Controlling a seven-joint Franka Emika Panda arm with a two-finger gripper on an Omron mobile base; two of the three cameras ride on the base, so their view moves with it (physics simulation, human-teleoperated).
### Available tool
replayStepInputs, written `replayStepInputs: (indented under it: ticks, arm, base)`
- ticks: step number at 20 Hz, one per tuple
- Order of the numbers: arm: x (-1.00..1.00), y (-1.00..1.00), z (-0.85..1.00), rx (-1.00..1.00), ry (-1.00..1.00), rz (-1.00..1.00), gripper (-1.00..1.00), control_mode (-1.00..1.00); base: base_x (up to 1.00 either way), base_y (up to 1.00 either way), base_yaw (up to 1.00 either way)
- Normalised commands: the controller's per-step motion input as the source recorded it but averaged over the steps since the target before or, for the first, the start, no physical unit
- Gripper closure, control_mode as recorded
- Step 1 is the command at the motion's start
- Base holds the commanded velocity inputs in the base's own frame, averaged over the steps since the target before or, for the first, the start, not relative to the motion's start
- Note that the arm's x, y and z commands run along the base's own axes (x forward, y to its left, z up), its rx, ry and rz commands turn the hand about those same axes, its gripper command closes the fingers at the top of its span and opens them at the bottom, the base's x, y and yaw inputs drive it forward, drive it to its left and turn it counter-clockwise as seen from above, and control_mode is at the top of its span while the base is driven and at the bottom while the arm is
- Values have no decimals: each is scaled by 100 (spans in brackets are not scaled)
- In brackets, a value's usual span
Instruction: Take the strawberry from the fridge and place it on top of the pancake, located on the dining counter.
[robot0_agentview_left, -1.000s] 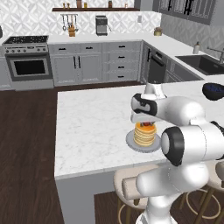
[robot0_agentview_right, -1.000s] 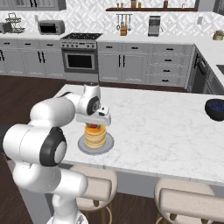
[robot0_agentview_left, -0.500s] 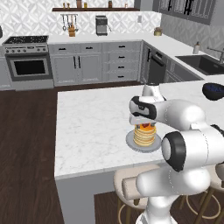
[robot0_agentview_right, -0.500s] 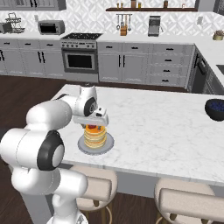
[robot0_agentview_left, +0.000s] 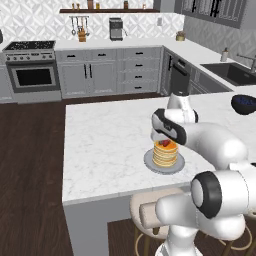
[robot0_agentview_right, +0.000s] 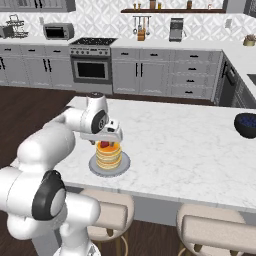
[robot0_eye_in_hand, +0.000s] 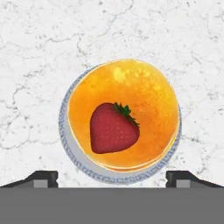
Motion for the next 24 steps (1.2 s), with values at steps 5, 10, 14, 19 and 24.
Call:
replayStepInputs:
  ticks: [5, 10, 14, 19, 24]
  arm:
    - [-61, 2, 44, 0, -10, 0, -100, -100]
    - [-57, 2, 45, 0, -6, 0, -100, -100]
    - [-53, 1, 62, 0, -5, 0, -100, -100]
    - [-49, 0, 66, 0, -7, 0, -100, -100]
    - [-89, -9, 9, 0, -22, 0, -100, -100]
  base:
    - [0, 0, 0]
    - [0, 0, 0]
    - [0, 0, 0]
    - [0, 0, 0]
    - [0, 0, 0]
